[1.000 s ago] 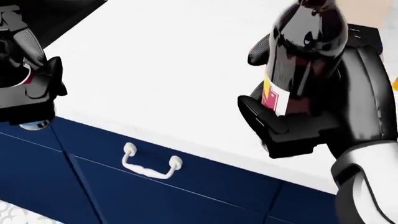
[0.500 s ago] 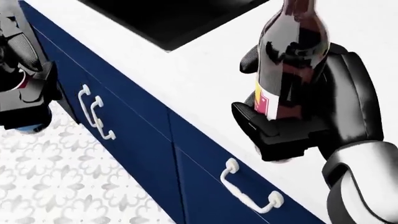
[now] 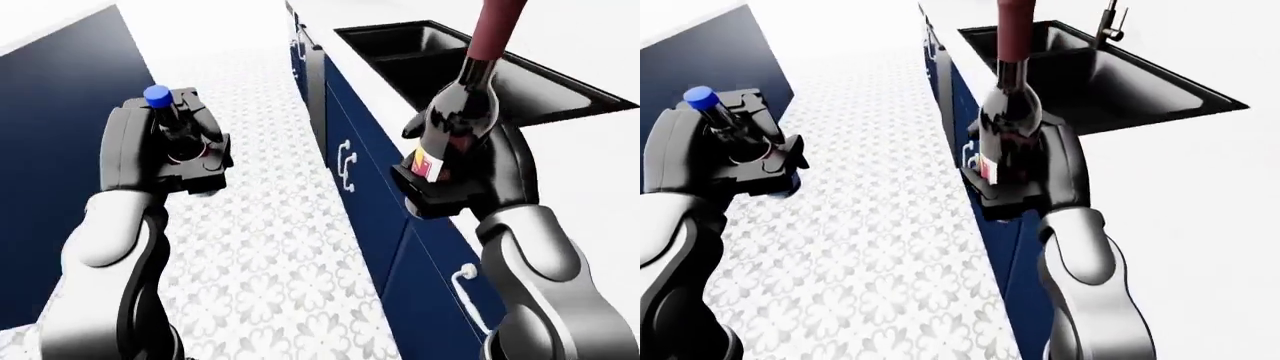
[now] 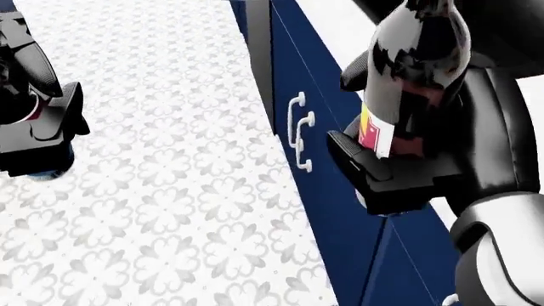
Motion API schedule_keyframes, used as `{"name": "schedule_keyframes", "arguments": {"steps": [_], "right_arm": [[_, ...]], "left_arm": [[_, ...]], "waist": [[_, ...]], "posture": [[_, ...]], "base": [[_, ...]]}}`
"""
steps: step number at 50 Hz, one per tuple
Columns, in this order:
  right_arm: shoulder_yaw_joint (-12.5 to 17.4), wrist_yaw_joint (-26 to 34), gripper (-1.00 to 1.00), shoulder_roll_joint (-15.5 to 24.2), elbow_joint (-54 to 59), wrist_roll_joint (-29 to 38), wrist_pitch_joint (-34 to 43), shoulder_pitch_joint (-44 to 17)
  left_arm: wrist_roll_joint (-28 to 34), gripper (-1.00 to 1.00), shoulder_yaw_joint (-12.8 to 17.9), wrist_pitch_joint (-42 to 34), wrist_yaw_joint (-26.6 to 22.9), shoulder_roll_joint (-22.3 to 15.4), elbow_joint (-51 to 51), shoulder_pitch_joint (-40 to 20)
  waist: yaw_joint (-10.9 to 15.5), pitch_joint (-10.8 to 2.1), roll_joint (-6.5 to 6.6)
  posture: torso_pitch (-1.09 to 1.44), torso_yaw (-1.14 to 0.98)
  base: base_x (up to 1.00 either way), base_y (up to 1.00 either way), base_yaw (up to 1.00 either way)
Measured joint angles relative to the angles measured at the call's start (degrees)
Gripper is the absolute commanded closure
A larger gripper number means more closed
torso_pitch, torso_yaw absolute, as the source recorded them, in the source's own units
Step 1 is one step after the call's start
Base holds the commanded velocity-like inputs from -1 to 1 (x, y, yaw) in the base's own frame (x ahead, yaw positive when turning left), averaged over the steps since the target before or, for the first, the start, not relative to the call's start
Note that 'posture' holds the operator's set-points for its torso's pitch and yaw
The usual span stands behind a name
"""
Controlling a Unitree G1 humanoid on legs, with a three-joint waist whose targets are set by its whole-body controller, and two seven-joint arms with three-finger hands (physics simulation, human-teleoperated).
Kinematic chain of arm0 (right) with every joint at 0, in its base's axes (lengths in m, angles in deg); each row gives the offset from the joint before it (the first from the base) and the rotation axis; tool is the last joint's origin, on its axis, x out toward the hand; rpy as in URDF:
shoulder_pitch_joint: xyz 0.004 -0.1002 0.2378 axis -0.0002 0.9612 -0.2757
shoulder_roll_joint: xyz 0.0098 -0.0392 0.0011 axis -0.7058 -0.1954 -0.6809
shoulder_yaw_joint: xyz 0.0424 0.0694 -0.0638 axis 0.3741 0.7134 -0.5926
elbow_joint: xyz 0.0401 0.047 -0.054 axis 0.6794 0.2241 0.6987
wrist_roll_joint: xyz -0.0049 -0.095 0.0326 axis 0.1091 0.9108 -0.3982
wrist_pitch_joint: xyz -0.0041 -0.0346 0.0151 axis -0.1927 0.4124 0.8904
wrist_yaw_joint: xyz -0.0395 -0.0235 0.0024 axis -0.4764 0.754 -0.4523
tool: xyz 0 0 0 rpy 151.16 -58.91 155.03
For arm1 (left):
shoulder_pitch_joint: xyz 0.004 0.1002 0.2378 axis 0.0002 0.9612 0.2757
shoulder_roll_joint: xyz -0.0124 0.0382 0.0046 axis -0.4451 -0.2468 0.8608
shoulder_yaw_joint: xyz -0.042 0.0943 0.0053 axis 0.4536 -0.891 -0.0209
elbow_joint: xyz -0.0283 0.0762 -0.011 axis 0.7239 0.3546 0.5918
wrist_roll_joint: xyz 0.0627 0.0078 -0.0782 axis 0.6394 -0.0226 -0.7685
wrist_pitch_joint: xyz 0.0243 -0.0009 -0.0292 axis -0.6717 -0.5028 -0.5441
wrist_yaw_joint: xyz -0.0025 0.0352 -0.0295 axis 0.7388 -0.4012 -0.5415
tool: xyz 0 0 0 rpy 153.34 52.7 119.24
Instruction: Move the drinks to the dining counter.
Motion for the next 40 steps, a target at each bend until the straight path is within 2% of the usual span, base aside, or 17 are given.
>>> {"name": "schedule_keyframes", "arguments": {"steps": [1, 3, 9, 10, 11, 12, 14, 16, 22, 25, 27, 29, 31, 36, 38, 40], "right_arm": [[-0.53, 0.4, 1.0, 0.01, 0.23, -0.46, 0.13, 0.15], [-1.0, 0.9, 1.0, 0.09, 0.35, -1.05, 0.84, -0.11], [-0.19, 0.75, 1.0, 0.1, -0.87, -0.81, -0.17, -0.8], [-0.02, 0.64, 1.0, 0.15, -0.96, -0.66, -0.48, -0.84], [0.34, 0.51, 1.0, 0.43, -1.04, -0.46, -0.81, -0.74], [0.8, 0.33, 1.0, 0.48, -1.01, -0.15, -0.88, -0.36], [1.34, -0.14, 1.0, 0.35, -0.53, 0.58, -0.54, 0.4], [1.4, -0.5, 1.0, 0.28, 0.17, 1.1, -0.39, 0.41], [1.29, -0.49, 1.0, 0.16, 0.58, 1.27, -0.97, 0.67], [1.15, -0.48, 1.0, 0.03, 0.49, 1.25, -0.85, 0.09], [0.05, -0.07, 1.0, -0.51, 0.58, 0.7, -0.73, 0.39], [-0.84, 0.76, 1.0, -0.46, 0.56, -0.31, -0.27, 0.63], [-0.94, 1.22, 1.0, -0.35, 0.44, -0.9, 0.19, 0.5], [-0.08, 0.96, 1.0, -0.28, -0.37, -0.82, -0.94, 0.02], [0.46, 0.83, 1.0, -0.14, -0.07, -0.73, -2.06, 0.12], [1.47, 0.53, 1.0, 0.13, 0.29, -0.38, -2.26, 0.8]], "left_arm": [[0.26, 1.0, 0.23, -0.42, 0.17, 0.02, 0.37, 0.15], [0.6, 1.0, 0.24, -0.76, 0.4, -0.01, 0.7, -0.04], [0.42, 1.0, -0.26, 0.19, 0.27, 0.06, -0.05, -0.41], [0.41, 1.0, -0.34, 0.42, 0.26, 0.08, 0.06, -0.52], [0.38, 1.0, -0.59, 0.69, 0.24, 0.49, 0.08, -0.48], [0.2, 1.0, -1.08, 0.67, 0.1, 0.79, 0.14, -0.12], [-0.38, 1.0, -1.75, 0.36, -0.4, 0.84, 0.59, 0.46], [-0.61, 1.0, -1.59, 0.61, -0.62, 0.83, 1.07, 0.58], [-0.28, 1.0, -1.04, 1.73, -0.34, 0.77, 0.1, 0.3], [-0.33, 1.0, -0.91, 1.84, -0.34, 0.57, 0.08, 0.0], [-0.02, 1.0, -0.23, 1.59, -0.07, 0.45, 0.73, 0.75], [0.52, 1.0, 0.23, 0.78, 0.32, 0.42, 0.96, 1.03], [0.76, 1.0, 0.16, 0.4, 0.52, 0.39, 0.78, 0.63], [0.48, 1.0, -0.23, 1.03, 0.3, 0.34, 0.18, 0.33], [0.41, 1.0, -0.3, 1.27, 0.25, 0.36, 0.43, -0.02], [0.16, 1.0, -1.04, 1.24, 0.12, 1.05, 0.21, 0.55]], "waist": [[0.47, -0.27, -0.4], [0.76, -0.54, -2.01], [-0.06, 0.81, -7.15], [-0.36, 0.62, -8.38], [-1.05, 0.32, -8.57], [-1.57, 0.59, -8.15], [-1.39, 0.37, -8.18], [-1.31, 0.01, -7.11], [-1.96, 0.44, -1.87], [-1.57, -0.29, 1.24], [-0.33, -0.14, 0.49], [0.67, -0.52, -0.46], [0.86, -0.58, -2.44], [0.0, 0.79, -6.49], [-0.78, 0.43, -8.71], [-1.74, 0.63, -8.2]], "posture": [[0.0, 0.0], [0.0, 0.0], [0.0, 0.0], [0.0, 0.0], [0.0, 0.0], [0.0, 0.0], [0.0, 0.0], [0.0, 0.0], [0.0, 0.0], [0.0, 0.0], [0.0, 0.0], [0.0, 0.0], [0.0, 0.0], [0.0, 0.0], [0.0, 0.0], [0.0, 0.0]], "base": [[0.0, 0.0, 1.0], [0.0, 0.0, 1.0], [0.0, 0.0, 1.0], [0.0, 0.0, 1.0], [0.0, 0.0, 1.0], [0.0, 0.0, 1.0], [0.0, 0.0, 1.0], [0.0, 0.0, 1.0], [0.0, 0.0, 1.0], [0.0, 0.0, 1.0], [0.0, 0.0, 1.0], [0.0, 0.0, 1.0], [0.0, 0.0, 1.0], [0.0, 0.0, 1.0], [0.0, 0.0, 1.0], [0.0, 0.0, 1.0]]}}
